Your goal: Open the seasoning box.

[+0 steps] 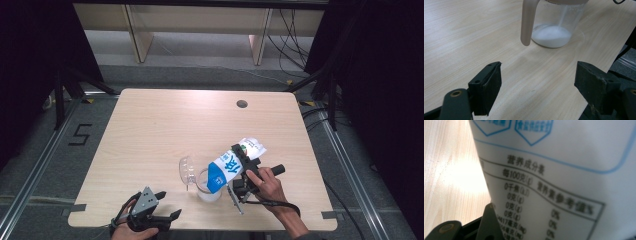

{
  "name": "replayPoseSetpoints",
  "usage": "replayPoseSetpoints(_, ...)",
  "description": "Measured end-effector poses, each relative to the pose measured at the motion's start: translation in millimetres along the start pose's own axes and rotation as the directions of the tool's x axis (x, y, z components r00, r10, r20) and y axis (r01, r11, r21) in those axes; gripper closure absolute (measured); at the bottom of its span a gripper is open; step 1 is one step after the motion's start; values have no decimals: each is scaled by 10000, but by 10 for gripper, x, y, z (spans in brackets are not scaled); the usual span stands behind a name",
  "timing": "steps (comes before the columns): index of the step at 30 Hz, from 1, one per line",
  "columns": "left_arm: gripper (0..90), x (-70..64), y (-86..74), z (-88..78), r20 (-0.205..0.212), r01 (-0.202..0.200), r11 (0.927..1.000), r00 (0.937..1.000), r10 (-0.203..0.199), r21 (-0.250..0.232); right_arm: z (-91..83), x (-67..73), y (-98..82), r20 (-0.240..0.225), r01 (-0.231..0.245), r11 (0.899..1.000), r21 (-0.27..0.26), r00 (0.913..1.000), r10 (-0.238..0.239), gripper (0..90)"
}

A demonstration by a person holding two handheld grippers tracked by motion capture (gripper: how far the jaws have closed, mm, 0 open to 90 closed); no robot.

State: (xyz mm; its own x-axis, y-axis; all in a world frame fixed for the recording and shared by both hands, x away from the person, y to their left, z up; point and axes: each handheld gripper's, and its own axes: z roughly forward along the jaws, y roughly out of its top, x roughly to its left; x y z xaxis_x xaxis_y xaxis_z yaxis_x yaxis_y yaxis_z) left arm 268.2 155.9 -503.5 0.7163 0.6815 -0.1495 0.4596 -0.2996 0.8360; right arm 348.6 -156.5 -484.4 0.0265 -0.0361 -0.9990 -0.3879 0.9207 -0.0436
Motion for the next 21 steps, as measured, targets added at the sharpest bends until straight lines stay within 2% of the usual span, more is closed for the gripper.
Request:
replayPoseSetpoints(2, 212, 1, 0, 0, 4, -3, 10000, 10000, 3, 3, 4, -4, 1, 42, 63, 10000, -37, 10000, -63, 537)
replayPoseSetpoints(3, 212, 0, -1, 1, 8, 4, 10000, 10000, -4, 3, 10, -20, 5, 131, 338, 9993, -170, 9993, -336, 538)
replayPoseSetpoints(6, 212, 0, -1, 0, 5, 0, 10000, 10000, 0, 3, 12, -24, 3, 82, 344, 9992, -186, 9994, -342, 539)
replayPoseSetpoints(8, 212, 0, -1, 0, 10, 6, 10000, 10000, -6, 2, 2, -4, 1, 64, 58, 10000, -15, 10000, -57, 540)
replayPoseSetpoints(9, 212, 0, 0, 0, 4, 2, 10000, 10000, -2, 2, 10, -18, 0, 62, 235, 9996, -151, 9997, -234, 540)
replayPoseSetpoints(11, 212, 1, 0, -1, -21, -25, 10000, 10000, 25, -3, 2, -6, -5, 43, 47, 10000, -4, 10000, -47, 540)
replayPoseSetpoints(12, 212, 1, 1, -1, -21, -30, 10000, 10000, 30, -1, -12, -18, 0, -111, 127, 9997, 208, 9999, -125, 540)
replayPoseSetpoints(18, 212, 2, 0, -1, -20, -34, 10000, 10000, 34, 1, -3, -7, -2, 65, 125, 9999, 36, 9999, -125, 541)
replayPoseSetpoints(21, 212, 1, 0, -1, -10, -11, 10000, 10000, 11, 4, 0, -32, 8, 96, 420, 9991, -53, 9991, -419, 545)
